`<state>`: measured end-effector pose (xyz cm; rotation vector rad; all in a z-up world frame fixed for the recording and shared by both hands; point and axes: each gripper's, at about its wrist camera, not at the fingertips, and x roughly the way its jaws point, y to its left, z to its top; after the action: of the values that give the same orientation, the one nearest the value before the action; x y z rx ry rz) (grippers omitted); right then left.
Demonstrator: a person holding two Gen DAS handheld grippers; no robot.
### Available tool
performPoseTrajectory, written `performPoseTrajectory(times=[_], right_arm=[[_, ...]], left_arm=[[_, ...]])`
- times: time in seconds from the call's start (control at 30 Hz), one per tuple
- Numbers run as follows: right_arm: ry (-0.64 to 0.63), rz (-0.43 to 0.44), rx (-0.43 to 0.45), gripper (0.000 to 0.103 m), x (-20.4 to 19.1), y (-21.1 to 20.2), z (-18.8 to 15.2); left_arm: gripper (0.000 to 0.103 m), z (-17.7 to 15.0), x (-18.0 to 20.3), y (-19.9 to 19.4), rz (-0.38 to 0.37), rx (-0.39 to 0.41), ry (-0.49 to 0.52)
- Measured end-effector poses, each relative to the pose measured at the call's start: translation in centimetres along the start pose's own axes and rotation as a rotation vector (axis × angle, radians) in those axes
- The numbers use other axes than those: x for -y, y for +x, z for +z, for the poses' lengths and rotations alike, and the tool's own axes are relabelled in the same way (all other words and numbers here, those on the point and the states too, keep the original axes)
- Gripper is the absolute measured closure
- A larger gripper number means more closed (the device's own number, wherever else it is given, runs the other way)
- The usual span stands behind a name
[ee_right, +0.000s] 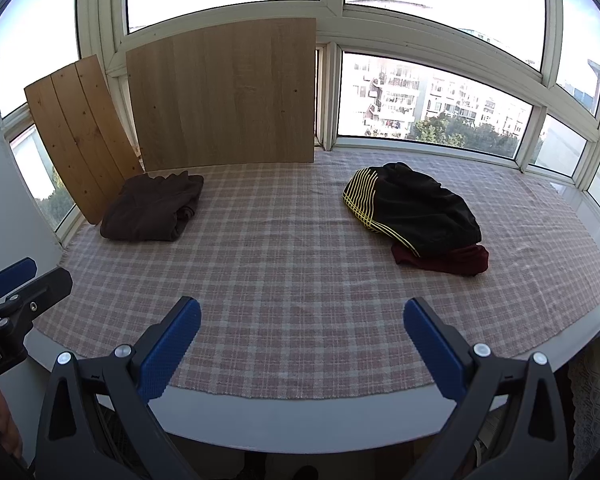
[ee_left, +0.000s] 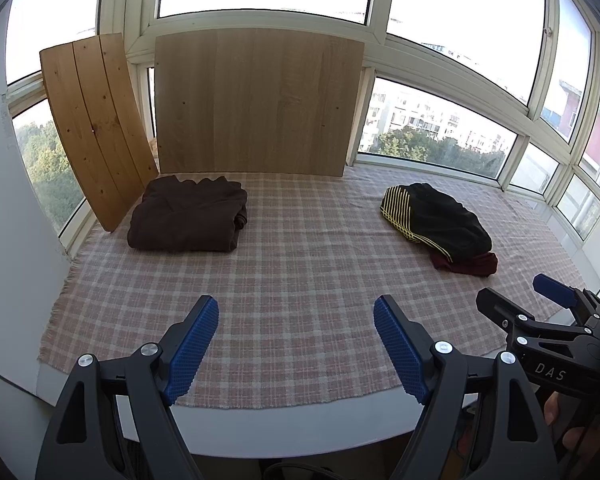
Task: Fold clothes
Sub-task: 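Move both grippers toward the black striped trousers on the table, then grasp the black trousers with both grippers and lift them off the red cloth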
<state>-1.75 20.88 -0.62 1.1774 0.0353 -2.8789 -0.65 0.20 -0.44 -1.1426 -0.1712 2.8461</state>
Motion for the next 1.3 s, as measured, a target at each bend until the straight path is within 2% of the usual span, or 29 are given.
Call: performPoseTrajectory(times=[0.47, 0.97, 1.13, 1.3], right_arm=[[0.023, -0.051, -0.005, 0.0, 0.9, 0.7, 0.4], [0.095, -0.206, -0.002, 0.0, 2.2, 3.1, 2.6], [0.121, -0.264, -0.017, 0.0, 3.2, 4.2, 3.2], [0.14, -0.287, -0.032, 0.0, 5.5, 5.4, 3.8]], left_arm=[[0.024, 0.9, 0.6, 1.4, -0.047, -0.013, 0.03], [0.024, 5.7, 2.4, 6.3, -0.205, -0.026, 0.171], [0.024, 7.3, 4.0, 8.4, -0.266, -0.036, 0.223], [0.024, 8.4, 6.2, 10.4, -0.292, -0.048, 0.25]])
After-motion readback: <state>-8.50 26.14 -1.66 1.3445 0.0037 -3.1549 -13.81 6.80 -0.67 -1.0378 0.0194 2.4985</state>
